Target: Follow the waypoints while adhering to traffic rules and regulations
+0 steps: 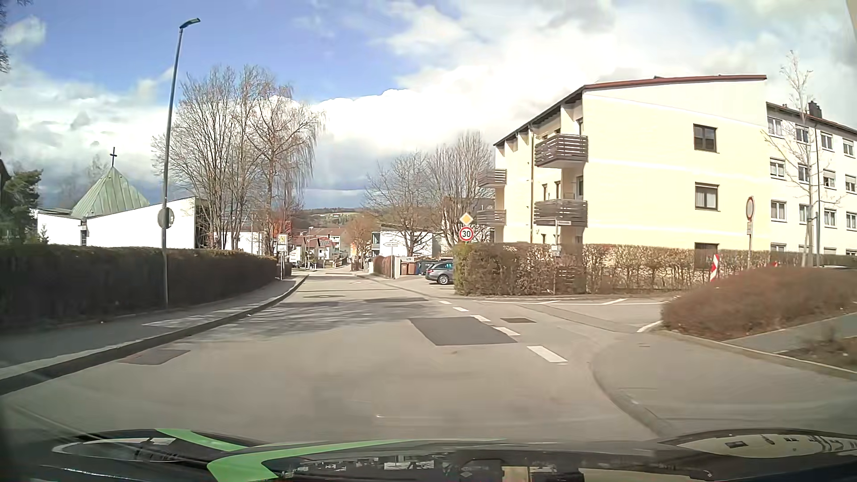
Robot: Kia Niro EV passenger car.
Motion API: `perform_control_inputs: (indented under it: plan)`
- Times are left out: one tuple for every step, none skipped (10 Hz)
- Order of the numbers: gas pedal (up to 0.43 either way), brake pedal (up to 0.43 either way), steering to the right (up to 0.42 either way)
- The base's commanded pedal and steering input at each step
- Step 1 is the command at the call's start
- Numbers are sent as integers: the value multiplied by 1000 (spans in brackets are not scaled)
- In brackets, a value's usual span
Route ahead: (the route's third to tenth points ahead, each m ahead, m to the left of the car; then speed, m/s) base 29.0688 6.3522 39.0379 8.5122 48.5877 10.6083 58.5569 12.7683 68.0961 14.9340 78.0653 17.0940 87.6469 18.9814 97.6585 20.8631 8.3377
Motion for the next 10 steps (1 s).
perform_control_inputs:
  plan:
    - [0, 0, -34]
    - [0, 0, -35]
    - [0, 0, -38]
    - [0, 0, -41]
    - [0, 0, -41]
    - [0, 0, -41]
    - [0, 0, -42]
    - [0, 0, -42]
    - [0, 0, -42]
    - [0, 0, -42]
